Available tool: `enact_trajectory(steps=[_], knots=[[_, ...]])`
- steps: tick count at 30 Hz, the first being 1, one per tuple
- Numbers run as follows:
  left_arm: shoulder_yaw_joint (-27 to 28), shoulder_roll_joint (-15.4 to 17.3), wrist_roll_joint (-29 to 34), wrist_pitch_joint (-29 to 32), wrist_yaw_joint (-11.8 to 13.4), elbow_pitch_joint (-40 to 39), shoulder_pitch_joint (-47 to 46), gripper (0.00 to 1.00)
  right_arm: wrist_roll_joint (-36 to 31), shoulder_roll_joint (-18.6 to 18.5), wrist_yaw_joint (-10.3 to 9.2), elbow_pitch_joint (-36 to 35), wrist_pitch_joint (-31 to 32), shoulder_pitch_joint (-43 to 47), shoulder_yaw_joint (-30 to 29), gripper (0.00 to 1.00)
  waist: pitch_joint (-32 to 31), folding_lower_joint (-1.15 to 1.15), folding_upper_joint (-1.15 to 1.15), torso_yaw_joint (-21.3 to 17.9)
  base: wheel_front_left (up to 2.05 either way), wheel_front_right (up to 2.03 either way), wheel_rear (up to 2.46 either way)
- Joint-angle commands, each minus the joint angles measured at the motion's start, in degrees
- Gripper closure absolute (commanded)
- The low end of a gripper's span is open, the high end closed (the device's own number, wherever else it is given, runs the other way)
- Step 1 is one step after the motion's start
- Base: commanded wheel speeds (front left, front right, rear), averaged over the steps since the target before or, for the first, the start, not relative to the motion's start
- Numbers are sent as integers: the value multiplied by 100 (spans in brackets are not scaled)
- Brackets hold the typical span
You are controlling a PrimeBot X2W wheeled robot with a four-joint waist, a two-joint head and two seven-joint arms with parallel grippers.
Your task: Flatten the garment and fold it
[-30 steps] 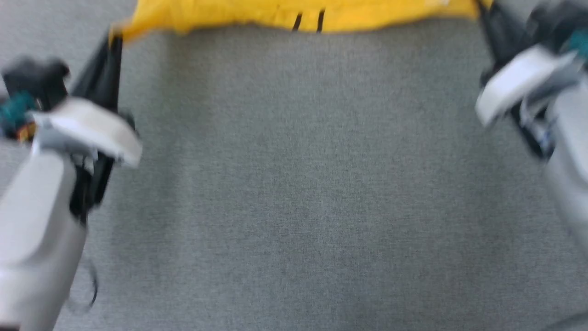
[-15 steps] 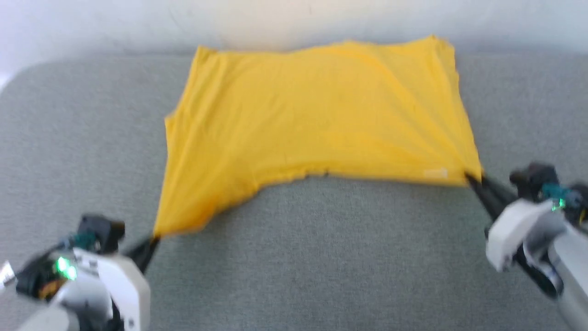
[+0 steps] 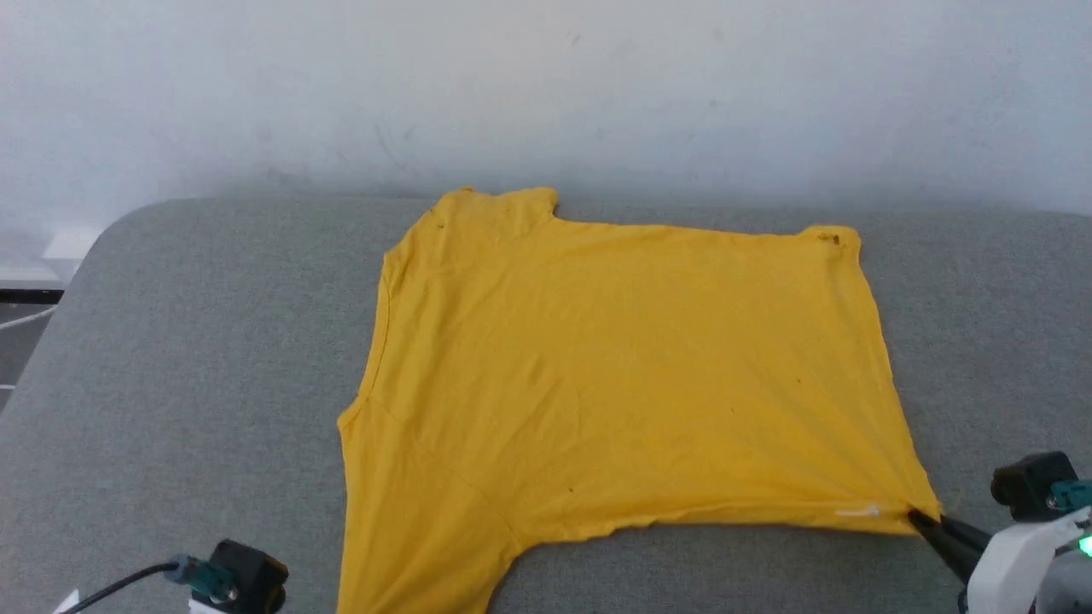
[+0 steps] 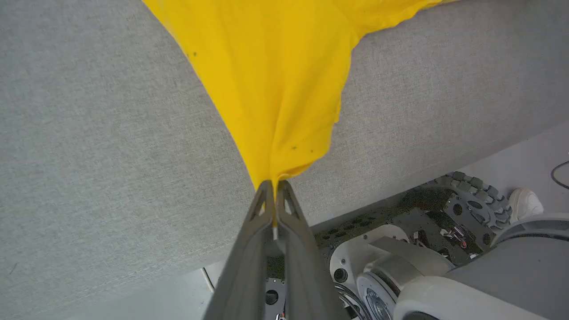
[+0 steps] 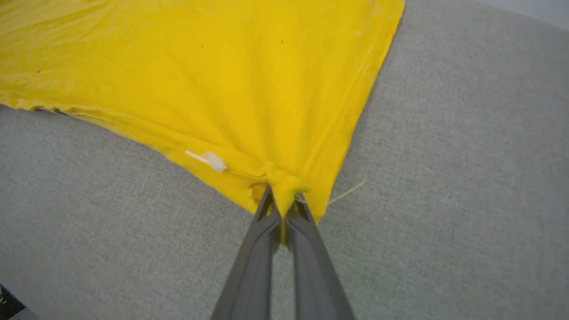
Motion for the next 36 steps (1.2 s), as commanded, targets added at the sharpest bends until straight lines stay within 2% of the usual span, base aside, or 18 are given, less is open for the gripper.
enact_trajectory(steps=[1, 8, 12, 15, 17, 24, 30, 36], knots=[[-73, 27, -171, 114, 30, -76, 163, 100, 139, -72, -12, -182, 266, 281, -116, 100, -130, 1, -1, 98, 0, 0, 0], [-214, -31, -489, 335, -16, -110, 347, 100, 411, -207, -12, -703, 1035, 1092, -476, 100, -145, 1, -1, 162, 0, 0, 0], [-158, -165, -496, 150, -117, -108, 246, 100, 430, -119, -12, -1105, 911, 1289, -888, 100, -65, 1, -1, 153, 0, 0, 0], [-4, -435, -493, -199, -223, -117, 6, 100, 450, -24, -12, -1398, 799, 1276, -1123, 100, 48, 1, -1, 113, 0, 0, 0], [200, -679, -477, -563, -255, -82, -228, 100, 426, 13, -12, -1542, 736, 1203, -1268, 100, 146, 1, -1, 77, 0, 0, 0], [683, -1157, -160, -1418, -277, 286, -1070, 100, 353, 269, -12, -1778, 763, 695, -1736, 100, 628, 1, -1, -101, 0, 0, 0], [863, -1332, -42, -1616, -357, 766, -1825, 100, 190, 462, -12, -1637, 939, 163, -1820, 100, 1084, 1, -1, -236, 0, 0, 0], [878, -1440, 123, -1625, -446, 1377, -2608, 100, 50, 539, -12, -1261, 1079, -390, -1613, 100, 1442, 1, -1, -366, 0, 0, 0]])
